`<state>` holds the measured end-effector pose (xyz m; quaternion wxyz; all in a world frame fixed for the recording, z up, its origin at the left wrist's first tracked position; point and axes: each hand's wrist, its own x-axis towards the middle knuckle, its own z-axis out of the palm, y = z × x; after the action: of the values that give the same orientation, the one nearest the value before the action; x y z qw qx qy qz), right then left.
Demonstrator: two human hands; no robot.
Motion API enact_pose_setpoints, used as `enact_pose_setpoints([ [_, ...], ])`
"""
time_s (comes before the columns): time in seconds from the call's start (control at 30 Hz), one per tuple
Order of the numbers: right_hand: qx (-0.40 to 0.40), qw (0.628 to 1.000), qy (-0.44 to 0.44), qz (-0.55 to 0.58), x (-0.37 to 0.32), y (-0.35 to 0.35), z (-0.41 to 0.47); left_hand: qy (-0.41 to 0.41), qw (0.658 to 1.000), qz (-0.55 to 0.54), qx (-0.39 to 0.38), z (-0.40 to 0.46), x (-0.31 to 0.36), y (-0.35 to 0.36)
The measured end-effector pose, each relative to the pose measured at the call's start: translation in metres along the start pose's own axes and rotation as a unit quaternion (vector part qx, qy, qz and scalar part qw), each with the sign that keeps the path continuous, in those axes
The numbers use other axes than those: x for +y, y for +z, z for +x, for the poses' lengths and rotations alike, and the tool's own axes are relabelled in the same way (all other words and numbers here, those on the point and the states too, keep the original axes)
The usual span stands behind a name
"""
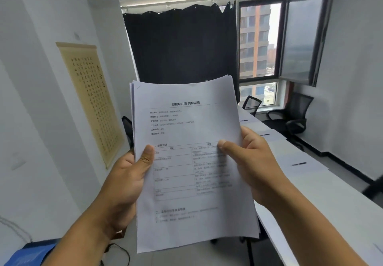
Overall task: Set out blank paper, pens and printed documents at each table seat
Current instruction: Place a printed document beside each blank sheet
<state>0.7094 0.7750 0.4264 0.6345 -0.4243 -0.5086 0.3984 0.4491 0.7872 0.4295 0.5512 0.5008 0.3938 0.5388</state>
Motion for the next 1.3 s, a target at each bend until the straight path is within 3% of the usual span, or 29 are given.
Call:
enact_pose_setpoints([
  [0.17, 0.061, 0.998, 0.006, -0.027, 0.022, 0.025, 0.033, -0.023, 0.997, 0.006, -0.069, 0.080, -0.010, -0.032],
  [0.33, 0.129, 0.991, 0.019, -0.043, 0.048, 0.016, 0.056, -0.060, 0.989, -0.007, -0.132, 0.141, -0.033, -0.022],
  [0.6, 0.227, 0.971, 0.038, -0.060, 0.101, -0.048, 0.099, -0.117, 0.967, 0.005, -0.226, 0.234, -0.096, 0.047],
  [0.93, 0.306, 0.949, 0.053, -0.056, 0.140, -0.134, 0.194, -0.129, 0.941, 0.022, -0.311, 0.373, -0.147, 0.147],
  [1.3, 0.437, 0.891, 0.079, -0.093, 0.174, -0.186, 0.237, -0.170, 0.891, 0.026, -0.420, 0.469, -0.205, 0.236],
])
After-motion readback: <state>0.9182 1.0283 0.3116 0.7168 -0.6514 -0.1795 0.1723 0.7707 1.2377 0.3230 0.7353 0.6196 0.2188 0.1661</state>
